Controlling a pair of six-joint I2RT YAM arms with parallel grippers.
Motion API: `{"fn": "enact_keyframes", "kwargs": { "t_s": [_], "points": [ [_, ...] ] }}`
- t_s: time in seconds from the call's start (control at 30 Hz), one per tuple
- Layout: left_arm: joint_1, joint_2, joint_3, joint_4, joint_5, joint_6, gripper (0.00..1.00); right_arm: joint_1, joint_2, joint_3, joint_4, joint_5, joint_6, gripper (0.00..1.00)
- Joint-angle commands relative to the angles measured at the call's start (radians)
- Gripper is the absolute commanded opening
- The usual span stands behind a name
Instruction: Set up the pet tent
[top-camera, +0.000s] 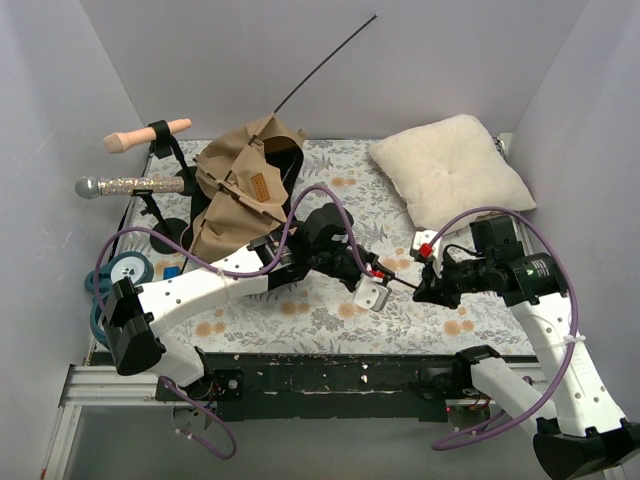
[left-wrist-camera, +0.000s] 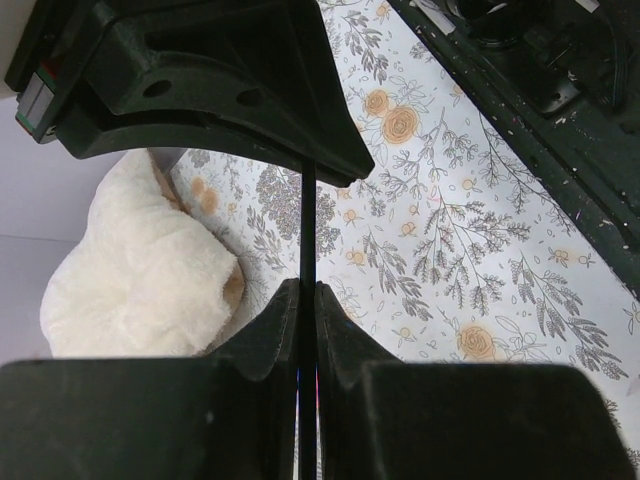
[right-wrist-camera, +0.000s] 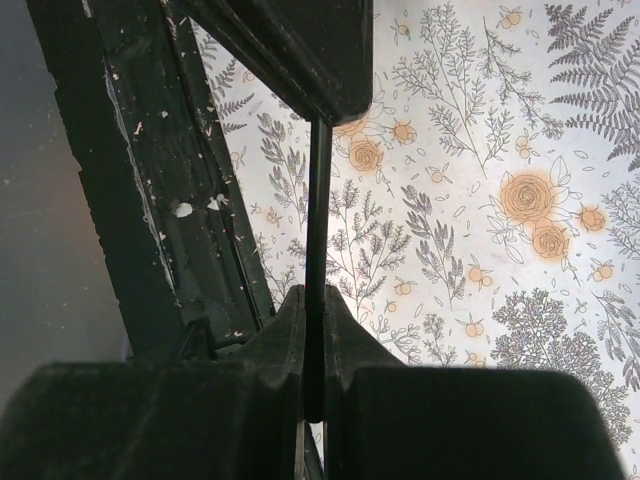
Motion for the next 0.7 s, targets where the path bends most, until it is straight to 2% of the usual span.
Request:
{"fn": "enact_keyframes", "kwargs": {
  "t_s": [0.0,0.03,0.07,0.1,0.13,0.27,0.37,0.6,0.67],
  "points": [
    [0.016,-0.057,-0.006,-0.011,-0.018,-0.021,0.03,-0.006,0.010,0.027,0.013,-0.032,-0.012,0.01],
    [0.015,-0.059,-0.009,0.011,-0.004,-0.046,0.19,-0.004,0.007,0.027,0.022,-0.049,-0.006,0.01],
    [0.013,-0.060,-0.012,0.030,0.017,-0.082,0.46,-0.004,0.007,0.027,0.028,-0.059,-0.004,0.01],
    [0.010,-0.062,-0.018,0.066,0.033,-0.107,0.57,-0.004,0.007,0.027,0.032,-0.070,-0.003,0.01],
    [0.005,-0.060,-0.026,0.101,0.041,-0.157,0.59,-0.004,0.005,0.027,0.036,-0.076,-0.001,0.01],
    [-0.024,-0.028,-0.034,0.132,0.056,-0.170,0.56,-0.004,-0.007,0.027,0.035,-0.081,-0.007,0.01],
    [-0.038,-0.011,-0.056,0.195,0.061,-0.187,0.49,-0.004,-0.012,0.027,0.033,-0.087,-0.004,0.01],
    [-0.068,0.035,-0.067,0.293,0.061,-0.205,0.42,-0.004,-0.003,0.033,0.041,-0.101,0.005,0.01],
    [-0.074,0.049,-0.067,0.307,0.053,-0.204,0.38,-0.004,-0.001,0.036,0.041,-0.105,0.003,0.01]
  ]
}}
